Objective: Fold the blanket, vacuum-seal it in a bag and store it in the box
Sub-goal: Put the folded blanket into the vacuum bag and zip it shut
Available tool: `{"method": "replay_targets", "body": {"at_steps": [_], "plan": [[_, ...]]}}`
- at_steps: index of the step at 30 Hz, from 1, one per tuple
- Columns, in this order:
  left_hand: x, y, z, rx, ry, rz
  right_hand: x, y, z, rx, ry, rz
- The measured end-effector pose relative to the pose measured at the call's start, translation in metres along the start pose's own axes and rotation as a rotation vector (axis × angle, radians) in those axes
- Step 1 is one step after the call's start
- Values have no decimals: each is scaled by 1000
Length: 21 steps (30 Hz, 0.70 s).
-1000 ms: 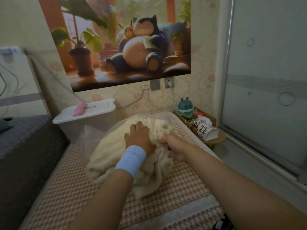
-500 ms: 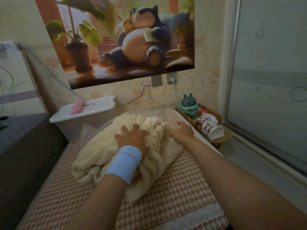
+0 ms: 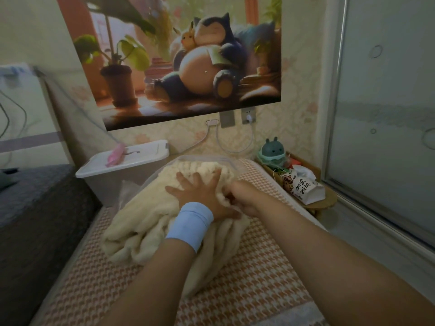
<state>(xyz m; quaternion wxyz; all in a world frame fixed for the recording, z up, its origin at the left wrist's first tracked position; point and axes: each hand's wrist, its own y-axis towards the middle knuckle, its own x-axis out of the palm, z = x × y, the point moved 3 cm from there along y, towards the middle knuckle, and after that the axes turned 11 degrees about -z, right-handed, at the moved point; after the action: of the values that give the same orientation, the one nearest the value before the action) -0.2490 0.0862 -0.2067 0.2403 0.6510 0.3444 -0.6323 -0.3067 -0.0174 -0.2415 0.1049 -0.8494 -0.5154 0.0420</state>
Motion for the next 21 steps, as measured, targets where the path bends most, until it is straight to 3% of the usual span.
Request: {"method": "replay_targets", "body": {"at_steps": [4,8,10,13,14,18,21], "plan": [[6,11,-7,-58,97,-3,24,-19,-6,-19,-207,-126],[18,16,-16,-54,74,48,28,-2,-3,45,-193,-200],[19,17,-18,-68,56,65,22,14,-9,27,-300,-15],[21,22,-28,-44,57,59,1,26,-20,-192,-614,476],[20,23,-34,-37,43,63,-6,28,-20,-234,-676,559],[20,26,-56,-40,7,140,-25,57,-6,-168,-830,624],[21,25,-63,-17,-2,214,-25,73,-4,-270,-909,581]]}}
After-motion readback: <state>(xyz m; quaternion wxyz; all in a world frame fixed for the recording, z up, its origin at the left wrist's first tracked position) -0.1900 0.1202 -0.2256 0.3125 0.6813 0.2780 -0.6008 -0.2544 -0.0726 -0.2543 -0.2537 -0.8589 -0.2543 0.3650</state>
